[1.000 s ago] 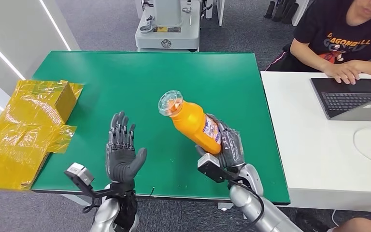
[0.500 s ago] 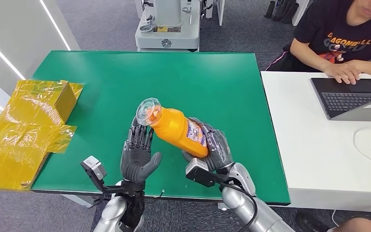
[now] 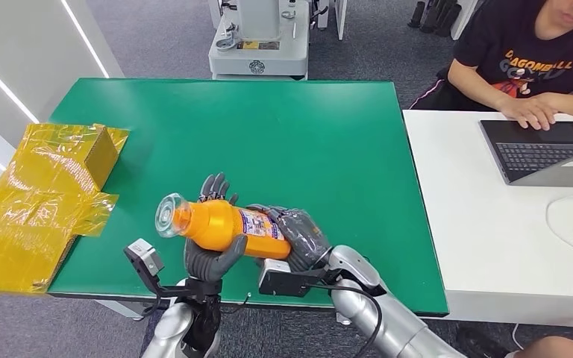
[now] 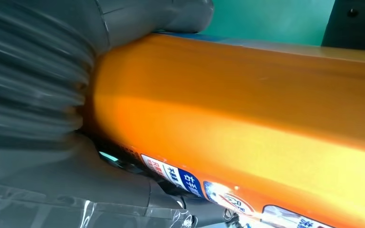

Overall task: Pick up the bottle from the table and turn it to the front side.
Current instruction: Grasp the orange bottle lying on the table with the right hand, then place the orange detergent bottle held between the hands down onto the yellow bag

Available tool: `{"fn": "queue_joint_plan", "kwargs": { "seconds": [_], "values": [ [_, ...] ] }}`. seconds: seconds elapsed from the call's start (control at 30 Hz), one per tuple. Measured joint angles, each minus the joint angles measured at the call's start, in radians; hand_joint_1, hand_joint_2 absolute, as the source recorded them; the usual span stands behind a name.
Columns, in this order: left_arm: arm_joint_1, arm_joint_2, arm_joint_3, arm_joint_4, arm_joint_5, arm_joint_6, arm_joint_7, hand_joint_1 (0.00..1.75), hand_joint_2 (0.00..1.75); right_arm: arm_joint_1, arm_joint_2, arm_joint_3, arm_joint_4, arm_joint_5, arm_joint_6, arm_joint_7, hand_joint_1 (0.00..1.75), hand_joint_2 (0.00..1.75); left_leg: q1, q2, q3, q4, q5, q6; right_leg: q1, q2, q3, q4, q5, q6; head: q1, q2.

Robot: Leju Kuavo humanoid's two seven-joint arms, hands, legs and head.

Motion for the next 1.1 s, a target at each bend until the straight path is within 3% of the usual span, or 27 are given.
{"fn": "queue_joint_plan", "kwargs": {
  "seconds": [0.37, 0.5, 1.1],
  "values": [
    [0.0, 0.0, 0.011, 0.0, 0.009, 0.005, 0.0, 0.0, 1.75, -0.056, 0.013, 0.028, 0.048, -0.009, 0.043, -0.027, 1.75, 1.75, 0.0, 0.0, 0.0, 0.0, 0.0, 0.0, 0.0, 0.0, 0.0, 0.0, 0.0, 0.0, 0.0, 0.0],
    [0.001, 0.0, 0.014, 0.0, 0.006, 0.014, -0.003, 1.75, 1.75, -0.067, 0.016, 0.035, 0.063, -0.014, 0.044, -0.04, 1.75, 1.75, 0.0, 0.0, 0.0, 0.0, 0.0, 0.0, 0.0, 0.0, 0.0, 0.0, 0.0, 0.0, 0.0, 0.0],
    [0.035, -0.001, 0.034, -0.014, -0.016, 0.054, -0.036, 1.75, 1.75, -0.093, 0.033, 0.071, 0.111, -0.042, 0.065, -0.064, 1.71, 1.75, 0.0, 0.0, 0.0, 0.0, 0.0, 0.0, 0.0, 0.0, 0.0, 0.0, 0.0, 0.0, 0.0, 0.0]
  ]
}}
